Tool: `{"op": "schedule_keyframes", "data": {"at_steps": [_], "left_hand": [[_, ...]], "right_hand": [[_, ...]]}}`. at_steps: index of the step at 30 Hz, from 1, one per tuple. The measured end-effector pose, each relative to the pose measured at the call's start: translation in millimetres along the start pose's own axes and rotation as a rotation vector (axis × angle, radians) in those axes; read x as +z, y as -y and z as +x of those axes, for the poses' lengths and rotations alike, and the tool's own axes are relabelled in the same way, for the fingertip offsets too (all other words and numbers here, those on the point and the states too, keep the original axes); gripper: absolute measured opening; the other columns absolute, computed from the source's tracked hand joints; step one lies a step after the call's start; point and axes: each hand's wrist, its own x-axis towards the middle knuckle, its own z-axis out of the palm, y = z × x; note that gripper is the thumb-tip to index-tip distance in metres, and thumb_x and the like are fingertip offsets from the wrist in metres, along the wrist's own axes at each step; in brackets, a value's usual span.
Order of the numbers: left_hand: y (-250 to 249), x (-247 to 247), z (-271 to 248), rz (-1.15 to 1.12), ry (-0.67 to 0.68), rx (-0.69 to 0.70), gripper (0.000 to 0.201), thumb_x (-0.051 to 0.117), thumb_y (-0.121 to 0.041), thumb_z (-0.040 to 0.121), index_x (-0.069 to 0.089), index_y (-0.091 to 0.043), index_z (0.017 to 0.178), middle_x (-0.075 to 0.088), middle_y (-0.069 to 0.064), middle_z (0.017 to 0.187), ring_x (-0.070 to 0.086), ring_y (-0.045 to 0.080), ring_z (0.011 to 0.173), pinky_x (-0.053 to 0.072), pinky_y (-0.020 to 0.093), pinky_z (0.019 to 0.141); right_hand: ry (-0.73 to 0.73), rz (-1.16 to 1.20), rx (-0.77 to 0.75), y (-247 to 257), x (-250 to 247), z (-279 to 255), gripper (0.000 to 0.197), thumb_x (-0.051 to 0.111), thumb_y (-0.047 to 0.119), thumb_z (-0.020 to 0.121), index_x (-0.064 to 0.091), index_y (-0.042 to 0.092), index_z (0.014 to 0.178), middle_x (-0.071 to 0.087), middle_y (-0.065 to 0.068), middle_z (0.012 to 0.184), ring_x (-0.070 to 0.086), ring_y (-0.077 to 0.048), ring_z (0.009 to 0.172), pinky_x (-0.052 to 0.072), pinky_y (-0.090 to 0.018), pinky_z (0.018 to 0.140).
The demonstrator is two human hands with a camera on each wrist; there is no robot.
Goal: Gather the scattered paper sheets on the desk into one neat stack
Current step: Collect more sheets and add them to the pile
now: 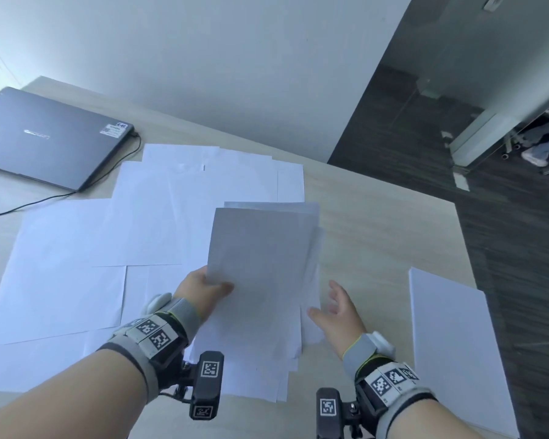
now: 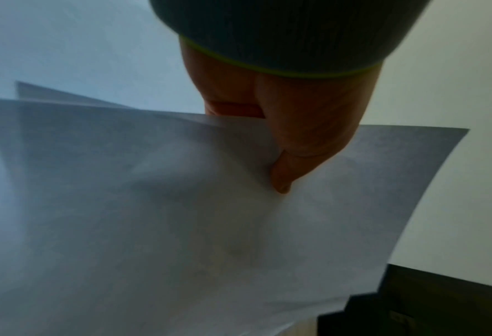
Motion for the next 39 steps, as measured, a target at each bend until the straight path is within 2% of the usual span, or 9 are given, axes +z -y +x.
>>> {"op": "schedule_keyframes", "data": {"at_steps": [3,5,7,10,12,15,21,30,39], "left_hand": [[-23,-9,-13,-0.104,0.047,0.123,0.019,0.076,-0.025,0.066,0.079,-0.031,0.084,0.081,-0.007,0.087,0.076,0.022,0.089,0.058,0.043,0.091],[-40,-14,-22,-0.144,0.080,0.189,0.028,0.078,-0.025,0.067,0.079,-0.028,0.095,0.081,-0.003,0.095,0.077,0.023,0.094,0.058,0.044,0.092],[-51,-18,-28,-0.179,0.097,0.247,0.039,0.081,-0.022,0.068,0.076,-0.022,0.107,0.081,0.000,0.102,0.076,0.023,0.098,0.057,0.042,0.092],[-58,-24,-33,-0.188,0.133,0.290,0.045,0.087,-0.008,0.073,0.072,-0.017,0.115,0.080,-0.001,0.106,0.076,0.018,0.100,0.056,0.034,0.089],[-55,-25,-36,-0.190,0.173,0.278,0.052,0.088,-0.006,0.070,0.070,-0.016,0.117,0.080,-0.001,0.107,0.076,0.017,0.100,0.056,0.029,0.085],[-47,-24,-36,-0.162,0.206,0.218,0.055,0.089,-0.011,0.066,0.070,-0.018,0.117,0.080,0.000,0.108,0.075,0.019,0.102,0.057,0.033,0.090],[-36,-13,-37,-0.038,0.177,0.153,0.026,0.087,-0.018,0.077,0.078,-0.022,0.101,0.081,-0.006,0.098,0.075,0.017,0.097,0.054,0.038,0.099],[-37,27,-43,-0.004,0.216,0.065,0.042,0.082,-0.032,0.063,0.078,-0.025,0.104,0.081,-0.006,0.101,0.076,0.018,0.098,0.053,0.043,0.102],[-62,163,-48,0.025,0.145,-0.073,0.040,0.061,-0.028,0.064,0.072,-0.017,0.100,0.079,0.008,0.086,0.074,0.032,0.081,0.061,0.046,0.083]], "right_hand": [[0.002,0.209,-0.044,24,-8,6,0.096,0.086,0.027,0.071,0.032,0.031,0.151,0.040,0.012,0.144,0.041,-0.013,0.134,0.038,-0.045,0.114],[0.053,0.279,-0.090,44,-15,4,0.074,0.090,0.028,0.066,0.056,0.023,0.131,0.060,-0.001,0.136,0.056,-0.023,0.128,0.047,-0.049,0.106],[0.074,0.284,-0.155,62,-22,-4,0.016,0.081,0.011,0.079,0.075,0.025,0.080,0.076,0.003,0.084,0.074,-0.018,0.084,0.058,-0.036,0.078],[0.085,0.270,-0.208,67,-28,-12,0.052,0.076,0.008,0.083,0.056,0.021,0.036,0.053,0.013,0.045,0.048,-0.009,0.043,0.042,-0.022,0.055],[0.108,0.302,-0.238,59,-25,-14,0.015,0.081,0.013,0.075,0.073,0.011,0.063,0.075,-0.003,0.071,0.065,-0.019,0.062,0.052,-0.031,0.068],[0.103,0.322,-0.182,50,-18,-22,0.024,0.077,-0.001,0.079,0.074,0.008,0.101,0.079,-0.006,0.099,0.074,-0.026,0.095,0.058,-0.043,0.086],[0.113,0.241,-0.191,38,-15,-31,0.020,0.077,0.003,0.080,0.081,0.022,0.085,0.079,-0.002,0.096,0.074,-0.024,0.096,0.058,-0.045,0.089],[0.308,0.030,-0.095,6,-32,-25,0.031,0.079,0.035,0.072,0.077,0.024,0.101,0.078,0.006,0.104,0.073,-0.015,0.100,0.054,-0.045,0.098],[-0.002,0.182,-0.037,-58,-133,-15,0.016,0.064,0.018,0.091,0.069,0.026,0.103,0.077,0.008,0.097,0.072,-0.019,0.093,0.057,-0.043,0.091]]}}
